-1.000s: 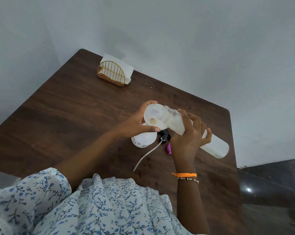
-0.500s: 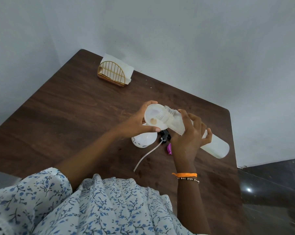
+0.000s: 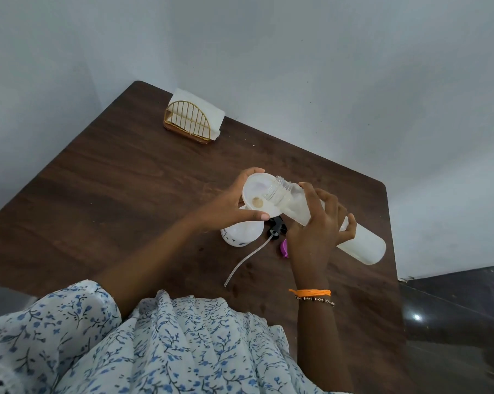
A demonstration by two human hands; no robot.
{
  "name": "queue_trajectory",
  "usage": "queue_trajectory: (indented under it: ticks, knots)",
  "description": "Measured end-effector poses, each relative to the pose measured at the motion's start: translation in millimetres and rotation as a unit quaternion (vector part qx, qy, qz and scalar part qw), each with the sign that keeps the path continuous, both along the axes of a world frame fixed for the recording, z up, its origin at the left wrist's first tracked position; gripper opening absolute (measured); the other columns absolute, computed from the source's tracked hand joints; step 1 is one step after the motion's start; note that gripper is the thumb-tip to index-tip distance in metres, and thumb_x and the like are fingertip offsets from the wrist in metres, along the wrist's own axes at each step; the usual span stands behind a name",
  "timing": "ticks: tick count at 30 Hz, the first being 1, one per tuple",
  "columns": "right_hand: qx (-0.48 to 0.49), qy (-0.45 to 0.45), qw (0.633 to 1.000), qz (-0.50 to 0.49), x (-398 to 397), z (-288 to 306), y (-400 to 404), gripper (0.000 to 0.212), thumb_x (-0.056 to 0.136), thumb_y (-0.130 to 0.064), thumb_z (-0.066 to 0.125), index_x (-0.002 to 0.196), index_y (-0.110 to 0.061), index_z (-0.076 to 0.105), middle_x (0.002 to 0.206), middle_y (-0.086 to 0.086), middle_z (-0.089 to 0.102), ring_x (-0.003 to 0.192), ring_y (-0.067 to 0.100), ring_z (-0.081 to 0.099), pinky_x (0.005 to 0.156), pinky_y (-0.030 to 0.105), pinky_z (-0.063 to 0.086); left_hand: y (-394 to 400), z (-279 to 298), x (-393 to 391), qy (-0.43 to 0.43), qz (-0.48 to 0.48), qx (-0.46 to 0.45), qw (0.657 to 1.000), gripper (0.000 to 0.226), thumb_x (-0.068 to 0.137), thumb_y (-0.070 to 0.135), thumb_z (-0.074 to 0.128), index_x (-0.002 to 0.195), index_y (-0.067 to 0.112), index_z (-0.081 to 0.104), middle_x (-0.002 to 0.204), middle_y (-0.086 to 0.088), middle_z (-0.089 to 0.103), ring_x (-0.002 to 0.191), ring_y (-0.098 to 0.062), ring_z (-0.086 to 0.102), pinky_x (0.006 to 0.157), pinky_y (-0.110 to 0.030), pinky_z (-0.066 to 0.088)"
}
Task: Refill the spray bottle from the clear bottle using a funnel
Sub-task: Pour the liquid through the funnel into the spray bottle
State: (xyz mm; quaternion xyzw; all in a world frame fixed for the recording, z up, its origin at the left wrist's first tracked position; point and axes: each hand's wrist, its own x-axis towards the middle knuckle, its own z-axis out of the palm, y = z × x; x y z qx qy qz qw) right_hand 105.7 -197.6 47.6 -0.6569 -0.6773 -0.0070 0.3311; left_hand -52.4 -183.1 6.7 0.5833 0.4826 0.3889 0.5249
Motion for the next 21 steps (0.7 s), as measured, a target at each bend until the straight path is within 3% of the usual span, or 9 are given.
queue_trajectory:
  ticks: [14,21]
  knots:
    - [-0.004,-0.007,1.0,0.003,1.1,-0.6,-0.3,0.069,0.06,0.006,0.074,0.118,-0.028,0.06,0.119,0.003,0.057,0.119,0.024,0.046,0.108,0.052,0.013,1.0,-1.8,-0.4,-0.008,-0.005,-0.002,1.0,0.086,0.071,0.033,0.074,0.137,0.037,0.019,0.135,0.008,0.036,0.128,-0.012,0.038,0.108,-0.038,0.041]
    - [-0.009,-0.01,1.0,-0.001,0.5,0.2,-0.5,0.071,0.059,0.007,0.074,0.118,-0.028,0.06,0.119,0.003,0.057,0.119,0.025,0.046,0.108,0.051,0.013,1.8,-3.9,-1.9,0.0,-0.007,-0.001,1.0,0.084,0.076,0.025,0.076,0.136,0.038,0.018,0.126,0.022,0.037,0.124,-0.007,0.04,0.106,-0.033,0.041]
